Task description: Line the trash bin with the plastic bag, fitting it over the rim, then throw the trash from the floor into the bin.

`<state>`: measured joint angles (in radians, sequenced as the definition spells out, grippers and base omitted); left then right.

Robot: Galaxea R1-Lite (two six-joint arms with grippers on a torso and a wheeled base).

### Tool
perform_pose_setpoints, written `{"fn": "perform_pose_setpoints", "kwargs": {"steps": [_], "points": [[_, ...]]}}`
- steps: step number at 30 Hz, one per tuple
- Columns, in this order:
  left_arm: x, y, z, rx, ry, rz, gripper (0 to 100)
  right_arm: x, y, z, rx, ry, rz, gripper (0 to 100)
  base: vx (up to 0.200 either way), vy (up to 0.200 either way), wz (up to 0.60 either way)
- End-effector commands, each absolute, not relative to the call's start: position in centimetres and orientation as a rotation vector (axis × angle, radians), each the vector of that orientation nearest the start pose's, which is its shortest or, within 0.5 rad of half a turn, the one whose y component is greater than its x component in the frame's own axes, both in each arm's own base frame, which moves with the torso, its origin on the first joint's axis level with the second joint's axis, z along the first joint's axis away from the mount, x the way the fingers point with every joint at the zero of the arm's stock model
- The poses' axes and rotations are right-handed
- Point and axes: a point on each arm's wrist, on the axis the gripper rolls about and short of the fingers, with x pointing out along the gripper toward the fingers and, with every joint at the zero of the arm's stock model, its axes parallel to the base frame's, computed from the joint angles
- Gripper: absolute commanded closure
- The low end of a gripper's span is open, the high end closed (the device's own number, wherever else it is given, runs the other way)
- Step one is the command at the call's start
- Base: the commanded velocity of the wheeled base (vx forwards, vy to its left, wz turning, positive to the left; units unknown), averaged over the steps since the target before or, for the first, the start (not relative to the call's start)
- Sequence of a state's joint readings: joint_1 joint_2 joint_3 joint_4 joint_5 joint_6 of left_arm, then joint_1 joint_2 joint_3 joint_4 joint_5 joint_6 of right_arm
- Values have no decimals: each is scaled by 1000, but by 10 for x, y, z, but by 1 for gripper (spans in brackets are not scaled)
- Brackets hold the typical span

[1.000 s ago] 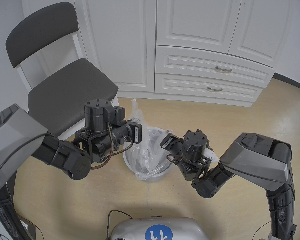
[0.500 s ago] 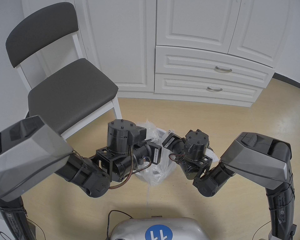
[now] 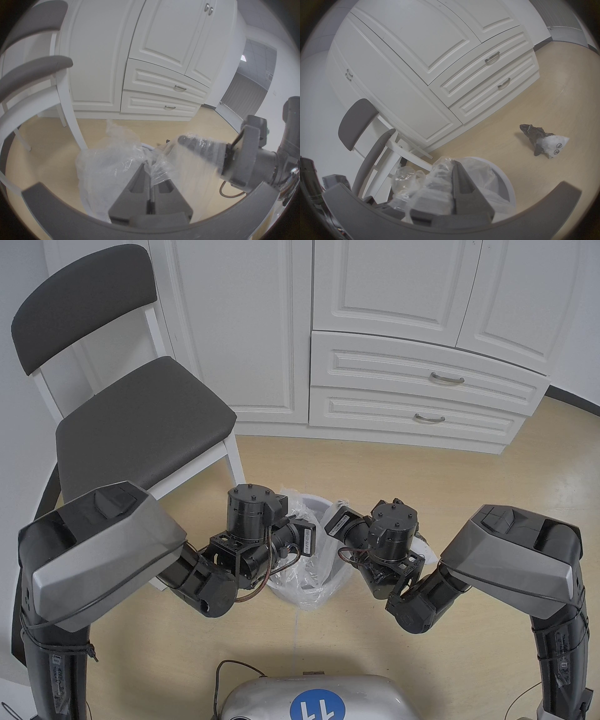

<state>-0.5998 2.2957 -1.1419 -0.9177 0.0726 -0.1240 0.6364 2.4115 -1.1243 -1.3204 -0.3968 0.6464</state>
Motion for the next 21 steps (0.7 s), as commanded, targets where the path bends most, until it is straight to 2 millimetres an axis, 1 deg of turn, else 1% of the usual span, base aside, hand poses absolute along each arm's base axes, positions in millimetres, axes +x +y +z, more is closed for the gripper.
{"fn": "perform_pose_setpoints", "kwargs": {"steps": [1, 2, 4, 5, 6, 7, 8, 9, 13, 14, 16, 20, 21], "points": [[378, -247, 50, -52, 283, -491, 100, 364, 258, 53, 656, 55, 238, 100, 0, 0, 0], [382, -246, 48, -55, 280, -486, 100, 364, 258, 52, 653, 58, 238, 100, 0, 0, 0], [382, -246, 48, -55, 280, -486, 100, 364, 258, 52, 653, 58, 238, 100, 0, 0, 0], [389, -246, 45, -76, 271, -476, 100, 364, 258, 55, 645, 50, 236, 100, 0, 0, 0], [390, -246, 46, -78, 270, -476, 100, 365, 257, 55, 644, 48, 234, 100, 0, 0, 0], [391, -247, 49, -113, 267, -473, 100, 365, 254, 63, 625, 25, 227, 100, 0, 0, 0], [391, -247, 49, -115, 266, -472, 100, 364, 254, 64, 623, 22, 228, 100, 0, 0, 0], [391, -248, 52, -144, 266, -474, 100, 361, 251, 78, 621, -12, 236, 100, 0, 0, 0], [389, -250, 57, -175, 260, -480, 100, 355, 249, 94, 626, -49, 249, 100, 0, 0, 0], [387, -251, 60, -187, 257, -482, 100, 353, 248, 100, 627, -59, 255, 100, 0, 0, 0], [379, -257, 66, -199, 259, -499, 100, 349, 248, 105, 627, -64, 261, 100, 0, 0, 0], [357, -268, 75, -206, 271, -538, 100, 346, 250, 104, 625, -56, 268, 100, 0, 0, 0], [354, -268, 76, -205, 273, -542, 100, 345, 252, 103, 623, -51, 272, 100, 0, 0, 0]]}}
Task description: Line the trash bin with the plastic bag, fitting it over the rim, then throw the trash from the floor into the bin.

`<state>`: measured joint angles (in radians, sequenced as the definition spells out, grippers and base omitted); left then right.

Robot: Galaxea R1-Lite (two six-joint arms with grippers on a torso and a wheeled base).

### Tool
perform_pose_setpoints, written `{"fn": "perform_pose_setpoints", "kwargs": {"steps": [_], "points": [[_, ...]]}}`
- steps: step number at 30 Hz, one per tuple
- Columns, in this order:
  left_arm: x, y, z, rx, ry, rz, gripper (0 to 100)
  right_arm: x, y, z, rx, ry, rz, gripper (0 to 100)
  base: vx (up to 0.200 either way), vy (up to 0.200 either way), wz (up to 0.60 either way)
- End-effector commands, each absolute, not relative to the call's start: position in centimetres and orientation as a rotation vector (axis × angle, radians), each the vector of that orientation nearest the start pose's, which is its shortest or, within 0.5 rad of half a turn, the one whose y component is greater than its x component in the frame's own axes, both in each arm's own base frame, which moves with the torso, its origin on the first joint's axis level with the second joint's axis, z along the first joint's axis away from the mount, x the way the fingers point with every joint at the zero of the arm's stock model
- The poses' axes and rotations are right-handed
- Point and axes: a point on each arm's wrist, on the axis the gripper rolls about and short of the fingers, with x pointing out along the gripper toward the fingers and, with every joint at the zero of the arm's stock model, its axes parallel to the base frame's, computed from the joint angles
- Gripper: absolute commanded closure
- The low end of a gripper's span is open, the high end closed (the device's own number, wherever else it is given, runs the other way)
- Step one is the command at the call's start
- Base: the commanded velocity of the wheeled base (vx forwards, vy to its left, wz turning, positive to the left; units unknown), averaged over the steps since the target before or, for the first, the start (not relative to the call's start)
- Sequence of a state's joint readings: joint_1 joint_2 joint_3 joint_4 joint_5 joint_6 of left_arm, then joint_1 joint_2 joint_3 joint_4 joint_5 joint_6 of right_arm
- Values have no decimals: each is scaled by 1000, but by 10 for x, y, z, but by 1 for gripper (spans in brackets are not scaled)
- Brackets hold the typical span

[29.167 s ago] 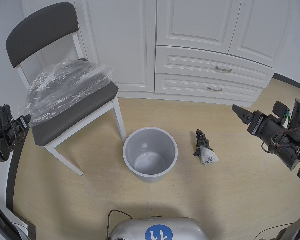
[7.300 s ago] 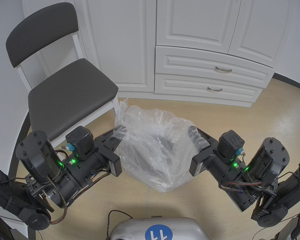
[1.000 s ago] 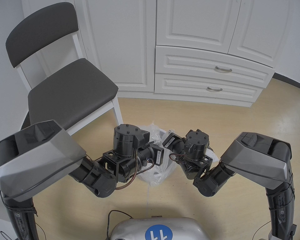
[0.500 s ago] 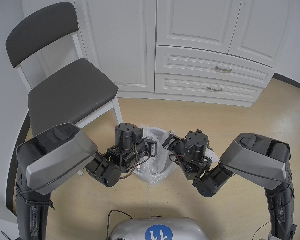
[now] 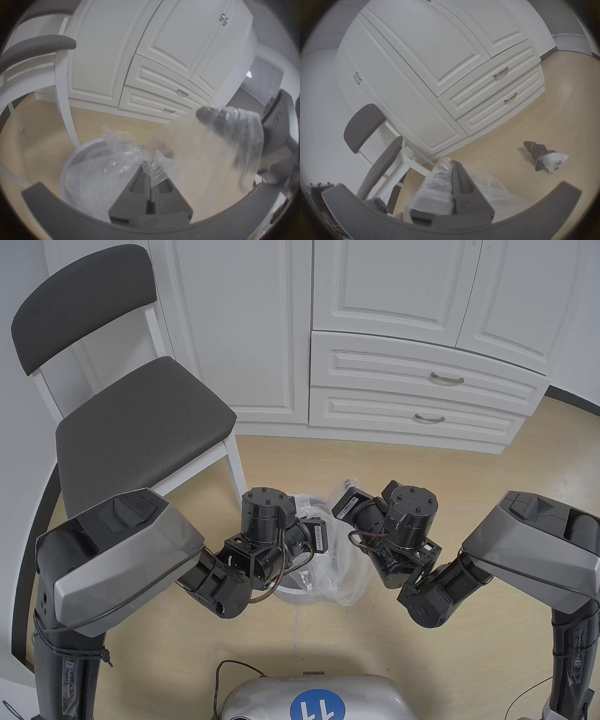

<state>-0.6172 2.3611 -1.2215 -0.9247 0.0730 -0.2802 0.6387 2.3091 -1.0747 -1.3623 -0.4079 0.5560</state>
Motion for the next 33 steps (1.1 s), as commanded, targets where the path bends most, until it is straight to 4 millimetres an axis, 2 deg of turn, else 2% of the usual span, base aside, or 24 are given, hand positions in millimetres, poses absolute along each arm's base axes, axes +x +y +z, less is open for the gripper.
{"fn": "perform_pose_setpoints", "kwargs": {"steps": [1, 6, 9, 11, 15, 19, 22, 24, 29, 30, 33], "points": [[353, -269, 76, -204, 274, -545, 100, 344, 252, 102, 623, -50, 273, 100, 0, 0, 0], [358, -268, 71, -209, 284, -543, 100, 342, 254, 99, 617, -39, 276, 100, 0, 0, 0], [374, -265, 54, -206, 305, -516, 100, 340, 263, 82, 615, 3, 291, 100, 0, 0, 0], [384, -261, 48, -209, 301, -496, 100, 339, 269, 68, 613, 26, 296, 100, 0, 0, 0], [407, -248, 40, -215, 302, -450, 100, 334, 279, 52, 618, 32, 322, 100, 0, 0, 0], [415, -238, 52, -222, 315, -428, 100, 331, 289, 31, 614, 69, 331, 100, 0, 0, 0], [416, -233, 62, -231, 301, -420, 100, 335, 292, 24, 612, 74, 328, 100, 0, 0, 0], [421, -222, 65, -231, 307, -397, 100, 346, 290, 13, 610, 75, 305, 100, 0, 0, 0], [422, -220, 65, -223, 323, -395, 100, 352, 287, 8, 606, 74, 287, 100, 0, 0, 0], [421, -218, 64, -209, 356, -388, 100, 360, 283, 5, 608, 61, 263, 100, 0, 0, 0], [420, -217, 68, -200, 372, -383, 100, 368, 277, 7, 610, 45, 245, 100, 0, 0, 0]]}}
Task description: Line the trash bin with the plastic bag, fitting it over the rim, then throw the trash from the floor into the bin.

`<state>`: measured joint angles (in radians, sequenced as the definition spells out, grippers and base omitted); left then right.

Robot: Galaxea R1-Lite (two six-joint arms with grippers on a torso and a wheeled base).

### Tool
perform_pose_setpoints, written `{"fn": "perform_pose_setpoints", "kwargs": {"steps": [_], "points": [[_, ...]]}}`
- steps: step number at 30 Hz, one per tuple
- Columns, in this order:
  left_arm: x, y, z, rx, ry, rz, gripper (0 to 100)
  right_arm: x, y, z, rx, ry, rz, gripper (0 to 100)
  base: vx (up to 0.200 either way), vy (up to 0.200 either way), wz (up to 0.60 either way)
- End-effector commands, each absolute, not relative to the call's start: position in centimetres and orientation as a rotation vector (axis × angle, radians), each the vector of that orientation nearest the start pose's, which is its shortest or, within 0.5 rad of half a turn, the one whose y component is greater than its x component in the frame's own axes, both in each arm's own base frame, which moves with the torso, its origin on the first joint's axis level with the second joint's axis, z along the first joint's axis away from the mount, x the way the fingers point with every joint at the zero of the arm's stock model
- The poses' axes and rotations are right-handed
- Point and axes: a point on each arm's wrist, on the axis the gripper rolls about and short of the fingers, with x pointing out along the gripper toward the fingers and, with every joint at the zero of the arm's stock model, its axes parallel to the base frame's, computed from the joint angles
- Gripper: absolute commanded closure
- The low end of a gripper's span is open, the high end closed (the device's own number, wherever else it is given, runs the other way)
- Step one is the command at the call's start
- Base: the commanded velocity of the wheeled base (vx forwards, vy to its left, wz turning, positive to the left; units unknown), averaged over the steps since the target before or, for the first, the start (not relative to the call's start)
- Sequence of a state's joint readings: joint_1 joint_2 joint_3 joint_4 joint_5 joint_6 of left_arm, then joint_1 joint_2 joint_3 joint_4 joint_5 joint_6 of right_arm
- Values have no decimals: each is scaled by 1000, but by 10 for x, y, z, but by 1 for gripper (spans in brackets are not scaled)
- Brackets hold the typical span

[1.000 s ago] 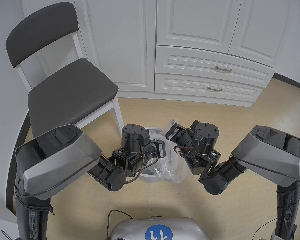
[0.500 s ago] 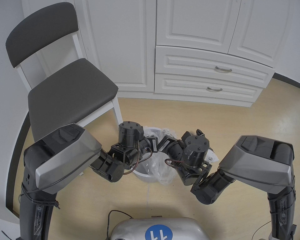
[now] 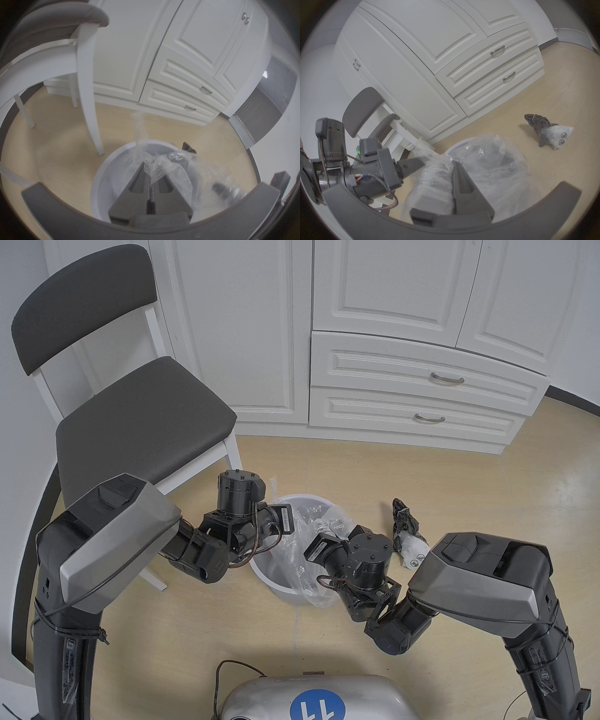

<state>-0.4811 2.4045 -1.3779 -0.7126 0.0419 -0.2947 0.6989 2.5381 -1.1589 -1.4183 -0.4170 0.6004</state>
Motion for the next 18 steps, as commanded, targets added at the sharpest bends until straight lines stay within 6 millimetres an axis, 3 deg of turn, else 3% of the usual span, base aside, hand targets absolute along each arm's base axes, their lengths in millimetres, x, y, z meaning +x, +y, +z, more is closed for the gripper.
{"fn": "perform_pose_setpoints", "kwargs": {"steps": [1, 4, 10, 18], "points": [[420, -216, 68, -200, 371, -380, 100, 368, 277, 7, 610, 44, 244, 100, 0, 0, 0], [421, -214, 69, -195, 374, -374, 100, 372, 275, 9, 613, 34, 239, 100, 0, 0, 0], [430, -181, 62, -8, 399, -323, 100, 382, 264, 27, 617, 7, 203, 100, 0, 0, 0], [414, -167, 82, 37, 507, -320, 100, 367, 272, 32, 583, 71, 219, 100, 0, 0, 0]]}}
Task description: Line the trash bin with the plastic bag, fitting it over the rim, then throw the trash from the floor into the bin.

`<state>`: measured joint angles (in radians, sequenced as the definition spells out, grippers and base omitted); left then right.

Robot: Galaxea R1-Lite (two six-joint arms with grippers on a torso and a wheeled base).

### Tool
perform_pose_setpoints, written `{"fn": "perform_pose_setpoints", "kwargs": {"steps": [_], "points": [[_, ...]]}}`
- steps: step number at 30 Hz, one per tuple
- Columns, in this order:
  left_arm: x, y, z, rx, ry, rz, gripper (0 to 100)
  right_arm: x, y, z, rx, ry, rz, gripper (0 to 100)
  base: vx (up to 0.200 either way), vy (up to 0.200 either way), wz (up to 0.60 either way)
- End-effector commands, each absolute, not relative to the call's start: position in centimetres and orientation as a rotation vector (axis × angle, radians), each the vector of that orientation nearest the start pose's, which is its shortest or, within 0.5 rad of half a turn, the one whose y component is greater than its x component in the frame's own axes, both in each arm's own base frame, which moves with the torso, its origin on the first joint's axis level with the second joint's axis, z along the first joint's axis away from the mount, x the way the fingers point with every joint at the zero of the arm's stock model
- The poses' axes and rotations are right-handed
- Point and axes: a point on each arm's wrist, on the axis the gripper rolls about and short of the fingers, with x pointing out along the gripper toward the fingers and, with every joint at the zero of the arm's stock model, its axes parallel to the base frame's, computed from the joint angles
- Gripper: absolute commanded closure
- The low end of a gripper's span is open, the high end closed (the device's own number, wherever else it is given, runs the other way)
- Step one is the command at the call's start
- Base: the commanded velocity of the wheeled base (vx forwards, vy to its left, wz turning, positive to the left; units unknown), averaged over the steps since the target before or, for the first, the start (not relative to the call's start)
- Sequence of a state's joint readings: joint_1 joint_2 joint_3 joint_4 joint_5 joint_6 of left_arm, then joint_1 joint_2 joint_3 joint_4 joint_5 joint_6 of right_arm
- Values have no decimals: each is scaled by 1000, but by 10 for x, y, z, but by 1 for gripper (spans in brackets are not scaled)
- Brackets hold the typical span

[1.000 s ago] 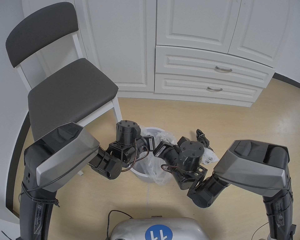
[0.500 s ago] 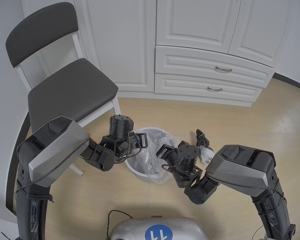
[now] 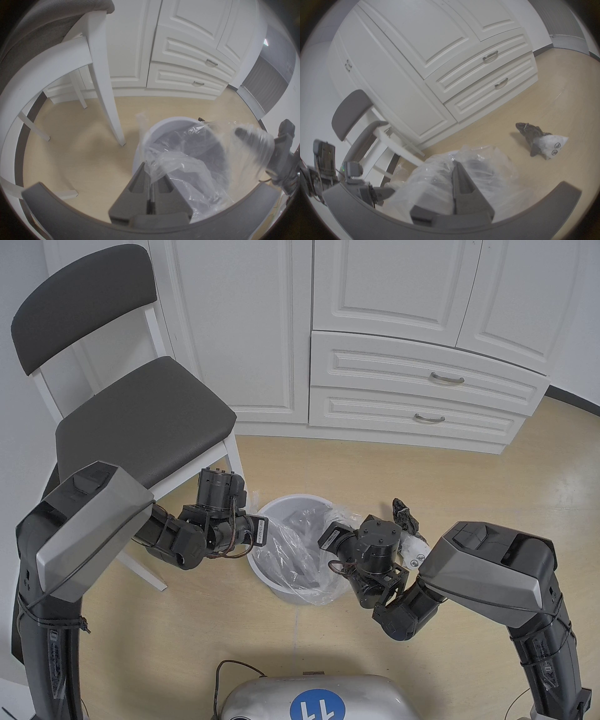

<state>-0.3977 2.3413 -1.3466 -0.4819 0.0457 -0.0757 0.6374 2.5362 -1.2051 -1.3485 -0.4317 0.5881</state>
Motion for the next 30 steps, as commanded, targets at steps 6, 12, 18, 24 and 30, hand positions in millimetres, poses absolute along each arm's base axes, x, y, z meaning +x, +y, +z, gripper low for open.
{"fn": "perform_pose_setpoints", "kwargs": {"steps": [6, 12, 18, 24, 30], "points": [[398, -161, 98, 20, 513, -387, 100, 358, 271, 59, 584, 66, 203, 100, 0, 0, 0], [389, -151, 110, 61, 529, -399, 100, 357, 271, 64, 559, 125, 182, 100, 0, 0, 0], [404, -156, 89, 61, 567, -389, 100, 380, 272, 33, 565, 161, 133, 100, 0, 0, 0], [424, -145, 83, 44, 556, -337, 100, 408, 256, 30, 599, 129, 36, 100, 0, 0, 0], [429, -134, 85, 38, 546, -311, 100, 417, 244, 46, 622, 79, 7, 100, 0, 0, 0]]}}
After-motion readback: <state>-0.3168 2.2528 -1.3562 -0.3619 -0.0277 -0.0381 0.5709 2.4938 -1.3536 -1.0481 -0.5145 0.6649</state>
